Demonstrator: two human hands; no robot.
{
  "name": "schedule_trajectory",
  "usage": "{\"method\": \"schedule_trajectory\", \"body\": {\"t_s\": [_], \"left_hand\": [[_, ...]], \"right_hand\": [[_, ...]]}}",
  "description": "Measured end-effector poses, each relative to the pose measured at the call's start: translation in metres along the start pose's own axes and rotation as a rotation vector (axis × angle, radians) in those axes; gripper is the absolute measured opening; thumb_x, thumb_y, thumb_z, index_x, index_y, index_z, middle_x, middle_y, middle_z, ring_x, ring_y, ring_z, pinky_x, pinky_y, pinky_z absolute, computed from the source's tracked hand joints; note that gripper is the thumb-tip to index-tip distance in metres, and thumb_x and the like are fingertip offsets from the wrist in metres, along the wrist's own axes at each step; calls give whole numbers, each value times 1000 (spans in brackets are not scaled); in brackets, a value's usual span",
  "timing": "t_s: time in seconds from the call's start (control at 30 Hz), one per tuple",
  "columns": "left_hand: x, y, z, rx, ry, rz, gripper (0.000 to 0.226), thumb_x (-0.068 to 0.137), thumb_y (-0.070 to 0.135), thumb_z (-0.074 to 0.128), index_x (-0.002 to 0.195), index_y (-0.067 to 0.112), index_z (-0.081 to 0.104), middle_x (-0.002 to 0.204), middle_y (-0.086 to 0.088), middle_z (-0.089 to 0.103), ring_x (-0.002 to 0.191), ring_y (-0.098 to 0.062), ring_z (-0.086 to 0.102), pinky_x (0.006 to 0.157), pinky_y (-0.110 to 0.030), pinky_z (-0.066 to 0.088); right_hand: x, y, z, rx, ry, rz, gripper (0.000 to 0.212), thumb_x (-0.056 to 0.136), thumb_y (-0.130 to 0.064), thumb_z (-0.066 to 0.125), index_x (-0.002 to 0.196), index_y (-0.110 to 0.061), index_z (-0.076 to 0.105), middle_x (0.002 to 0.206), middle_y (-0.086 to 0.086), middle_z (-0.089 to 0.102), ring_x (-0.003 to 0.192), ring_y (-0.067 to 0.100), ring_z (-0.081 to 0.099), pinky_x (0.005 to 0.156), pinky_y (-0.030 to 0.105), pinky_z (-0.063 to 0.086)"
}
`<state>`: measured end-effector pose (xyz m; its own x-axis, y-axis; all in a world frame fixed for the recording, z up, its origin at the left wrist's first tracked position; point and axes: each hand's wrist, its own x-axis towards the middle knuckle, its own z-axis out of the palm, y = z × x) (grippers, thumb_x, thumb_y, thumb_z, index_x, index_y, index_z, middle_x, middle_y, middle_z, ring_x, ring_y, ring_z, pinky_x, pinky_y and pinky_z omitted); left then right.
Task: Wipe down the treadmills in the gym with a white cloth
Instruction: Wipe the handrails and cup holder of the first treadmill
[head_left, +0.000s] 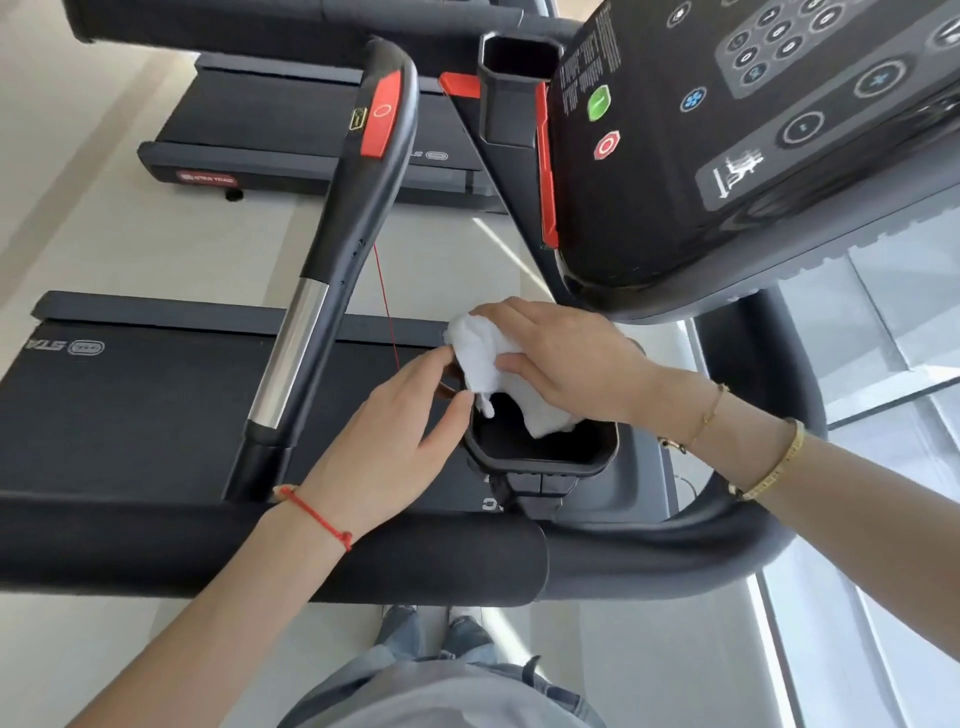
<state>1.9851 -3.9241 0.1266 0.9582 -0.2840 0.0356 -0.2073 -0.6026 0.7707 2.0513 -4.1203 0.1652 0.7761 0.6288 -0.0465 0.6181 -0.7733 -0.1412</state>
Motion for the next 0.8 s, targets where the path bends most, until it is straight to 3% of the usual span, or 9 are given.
{"method": "schedule_trajectory", "body": {"t_s": [0.07, 0.17, 0.3, 0.43, 0.47, 0.53, 0.6, 0.7, 0.8], "left_hand": [[-1, 0, -1, 2, -1, -6, 38, 97, 45, 37, 132, 35, 44, 119, 21, 56, 107, 9, 50, 87, -7, 41], [-1, 0, -1, 0, -5, -8, 42, 97, 45, 38, 137, 34, 43, 123, 21, 55, 111, 6, 51, 93, -14, 43], [-1, -1, -1, -3, -12, -5, 48, 97, 45, 39, 143, 34, 38, 131, 21, 53, 117, 5, 51, 98, -15, 41], [-1, 0, -1, -10, -9, -2, 45, 97, 43, 39, 141, 34, 40, 128, 21, 54, 116, 5, 51, 97, -16, 43], [-1, 1, -1, -8, -8, -2, 43, 97, 43, 39, 138, 34, 42, 126, 22, 54, 114, 5, 52, 96, -18, 44], [-1, 2, -1, -8, -6, -2, 39, 97, 42, 39, 135, 33, 44, 122, 21, 55, 111, 3, 53, 95, -22, 46], [-1, 2, -2, -7, -7, 0, 39, 97, 43, 39, 134, 34, 44, 121, 21, 56, 108, 3, 54, 95, -22, 46], [-2, 2, -3, 11, -11, 2, 44, 97, 44, 38, 139, 35, 41, 127, 20, 54, 110, 6, 52, 97, -21, 44], [-2, 2, -3, 47, -20, 7, 50, 98, 45, 36, 147, 34, 32, 139, 17, 46, 122, 4, 46, 104, -24, 41]], "right_hand": [[3, -1, 0, -60, -5, 3, 45, 101, -34, 40, 143, -18, 36, 124, -1, 54, 102, 21, 57, 80, 38, 49], [-14, 4, 6, -113, 34, 57, 46, 100, -34, 43, 142, -18, 36, 120, 1, 54, 103, 22, 54, 82, 32, 45], [-40, 5, 11, -89, 79, 120, 58, 92, -17, 58, 144, -4, 36, 130, 12, 52, 113, 31, 51, 95, 28, 29], [-26, 2, 11, -171, 63, 44, 66, 93, -21, 56, 150, -8, 25, 145, 8, 42, 131, 27, 41, 111, 30, 26], [-16, 1, 12, -183, 56, 25, 61, 96, -23, 52, 149, -10, 26, 143, 5, 43, 128, 25, 44, 109, 31, 30], [0, -2, 11, -222, 53, 23, 50, 99, -31, 44, 145, -17, 31, 132, 0, 49, 111, 22, 54, 87, 30, 42], [-1, -2, 10, -219, 76, 64, 45, 99, -37, 42, 140, -20, 36, 121, -3, 54, 99, 21, 57, 70, 29, 41], [-20, 5, 11, -117, 113, 136, 44, 96, -31, 50, 138, -21, 40, 119, -1, 55, 98, 25, 57, 73, 36, 48], [-34, 0, 14, -33, 156, 262, 52, 93, -22, 56, 142, -21, 36, 126, 2, 51, 105, 30, 55, 79, 36, 46]]}}
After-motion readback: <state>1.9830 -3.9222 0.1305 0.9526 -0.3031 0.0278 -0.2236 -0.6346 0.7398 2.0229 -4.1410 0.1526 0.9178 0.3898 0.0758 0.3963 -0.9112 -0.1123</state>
